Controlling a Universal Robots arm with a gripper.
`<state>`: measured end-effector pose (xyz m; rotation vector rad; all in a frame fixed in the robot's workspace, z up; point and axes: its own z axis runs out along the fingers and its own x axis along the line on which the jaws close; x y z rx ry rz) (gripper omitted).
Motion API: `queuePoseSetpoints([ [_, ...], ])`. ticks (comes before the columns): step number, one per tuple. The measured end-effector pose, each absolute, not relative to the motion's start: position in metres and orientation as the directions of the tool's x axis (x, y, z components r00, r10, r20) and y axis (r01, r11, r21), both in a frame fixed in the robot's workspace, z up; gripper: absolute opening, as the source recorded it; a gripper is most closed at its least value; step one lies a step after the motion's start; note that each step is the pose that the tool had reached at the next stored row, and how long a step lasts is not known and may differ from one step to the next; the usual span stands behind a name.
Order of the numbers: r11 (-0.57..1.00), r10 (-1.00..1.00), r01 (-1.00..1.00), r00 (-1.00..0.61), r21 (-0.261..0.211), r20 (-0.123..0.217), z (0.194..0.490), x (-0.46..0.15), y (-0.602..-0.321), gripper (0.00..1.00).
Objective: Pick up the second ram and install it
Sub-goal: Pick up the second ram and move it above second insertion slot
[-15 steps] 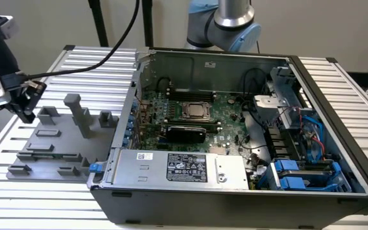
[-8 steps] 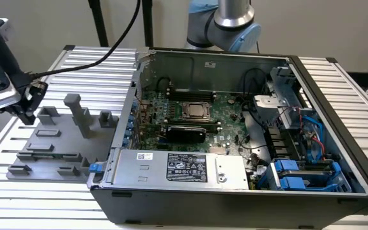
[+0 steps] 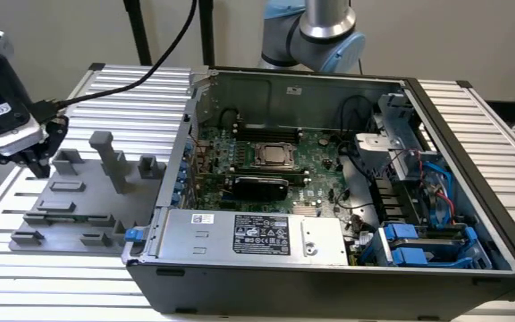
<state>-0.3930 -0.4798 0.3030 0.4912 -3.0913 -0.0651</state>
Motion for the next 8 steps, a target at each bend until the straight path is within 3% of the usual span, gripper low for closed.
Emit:
queuePoseSetpoints([
  [8,0.895,-0.445,-0.444,-0.896,0.043,0.004,0.2959,-0.3930,-0.4798,0.00],
])
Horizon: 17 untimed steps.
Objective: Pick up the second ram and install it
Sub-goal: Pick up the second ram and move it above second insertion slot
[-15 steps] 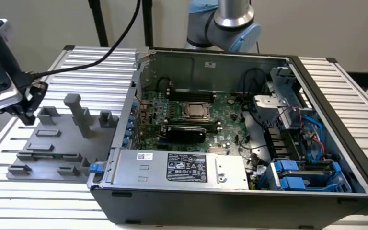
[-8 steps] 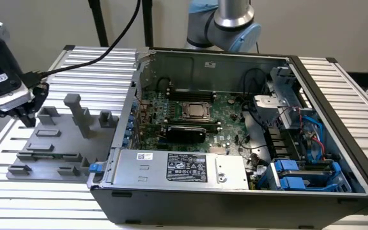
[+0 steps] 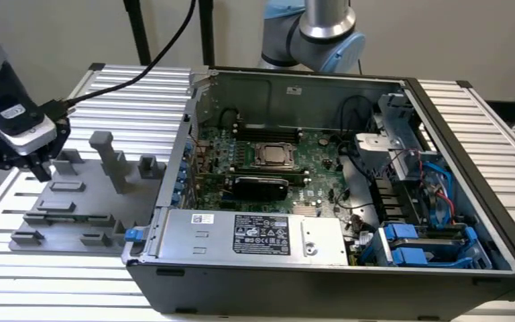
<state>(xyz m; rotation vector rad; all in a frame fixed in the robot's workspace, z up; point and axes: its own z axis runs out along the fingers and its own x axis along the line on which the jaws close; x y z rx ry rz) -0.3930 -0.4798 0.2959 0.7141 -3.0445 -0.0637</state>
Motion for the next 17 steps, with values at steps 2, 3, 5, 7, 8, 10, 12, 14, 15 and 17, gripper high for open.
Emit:
queuePoseSetpoints([
  [2,0.878,-0.477,-0.476,-0.879,0.043,0.004,0.294,-0.393,-0.480,0.00],
  [3,0.869,-0.493,-0.492,-0.870,0.043,0.004,0.294,-0.393,-0.480,0.00],
  [5,0.851,-0.524,-0.524,-0.852,0.043,0.004,0.292,-0.393,-0.480,0.00],
  [7,0.831,-0.555,-0.554,-0.832,0.043,0.004,0.291,-0.393,-0.480,0.00],
  [8,0.821,-0.570,-0.569,-0.822,0.043,0.004,0.290,-0.393,-0.480,0.00],
  [10,0.800,-0.599,-0.598,-0.801,0.043,0.004,0.288,-0.393,-0.480,0.00],
  [12,0.778,-0.628,-0.627,-0.779,0.043,0.004,0.287,-0.393,-0.480,0.00],
  [14,0.754,-0.656,-0.655,-0.755,0.043,0.004,0.285,-0.393,-0.480,0.00],
  [15,0.742,-0.670,-0.669,-0.743,0.043,0.004,0.285,-0.393,-0.480,0.00],
  [17,0.717,-0.696,-0.695,-0.718,0.043,0.004,0.283,-0.393,-0.480,0.00],
])
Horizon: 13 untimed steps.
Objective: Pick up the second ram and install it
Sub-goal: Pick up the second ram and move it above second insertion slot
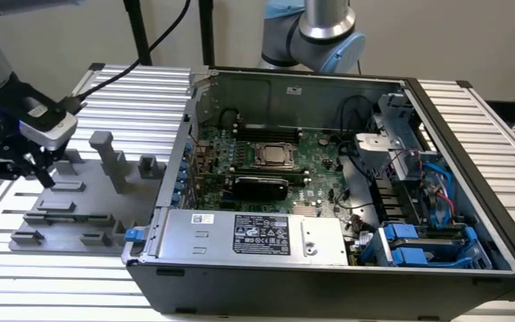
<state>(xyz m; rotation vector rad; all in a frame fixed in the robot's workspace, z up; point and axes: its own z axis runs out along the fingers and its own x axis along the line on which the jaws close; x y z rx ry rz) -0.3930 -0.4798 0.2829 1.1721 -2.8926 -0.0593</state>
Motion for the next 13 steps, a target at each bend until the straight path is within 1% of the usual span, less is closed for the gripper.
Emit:
queuePoseSetpoints([
  [13,0.535,-0.845,-0.844,-0.535,0.043,0.004,0.271,-0.393,-0.480,0.00],
])
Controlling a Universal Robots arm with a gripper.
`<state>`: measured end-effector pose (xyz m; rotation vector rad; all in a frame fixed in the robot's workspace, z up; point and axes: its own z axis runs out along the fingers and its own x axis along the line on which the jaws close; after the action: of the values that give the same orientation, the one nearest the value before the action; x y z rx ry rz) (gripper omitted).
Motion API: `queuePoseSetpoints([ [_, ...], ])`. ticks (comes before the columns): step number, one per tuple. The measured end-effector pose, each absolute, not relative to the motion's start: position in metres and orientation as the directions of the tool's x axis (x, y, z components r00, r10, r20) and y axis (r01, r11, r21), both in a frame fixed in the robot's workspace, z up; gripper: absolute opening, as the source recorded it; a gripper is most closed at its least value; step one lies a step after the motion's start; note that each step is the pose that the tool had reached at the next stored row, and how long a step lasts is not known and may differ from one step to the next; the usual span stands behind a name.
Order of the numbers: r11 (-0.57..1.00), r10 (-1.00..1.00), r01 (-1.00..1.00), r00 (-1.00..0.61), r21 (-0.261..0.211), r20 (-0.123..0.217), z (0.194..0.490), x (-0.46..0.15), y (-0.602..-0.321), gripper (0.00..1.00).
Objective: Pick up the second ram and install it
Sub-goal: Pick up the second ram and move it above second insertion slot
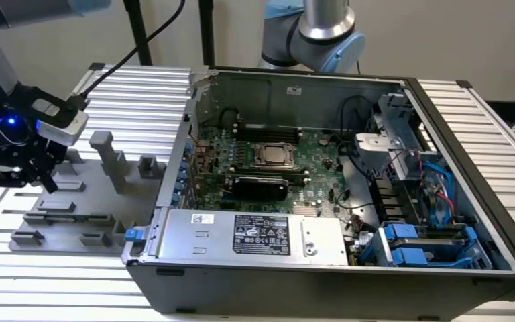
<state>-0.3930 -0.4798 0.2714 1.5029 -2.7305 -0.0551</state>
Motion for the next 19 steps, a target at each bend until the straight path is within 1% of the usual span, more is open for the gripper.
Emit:
queuePoseSetpoints([
  [12,0.339,-0.941,-0.940,-0.339,0.042,0.004,0.261,-0.393,-0.480,0.00],
  [19,0.218,-0.976,-0.975,-0.218,0.032,0.001,0.259,-0.393,-0.480,0.00],
])
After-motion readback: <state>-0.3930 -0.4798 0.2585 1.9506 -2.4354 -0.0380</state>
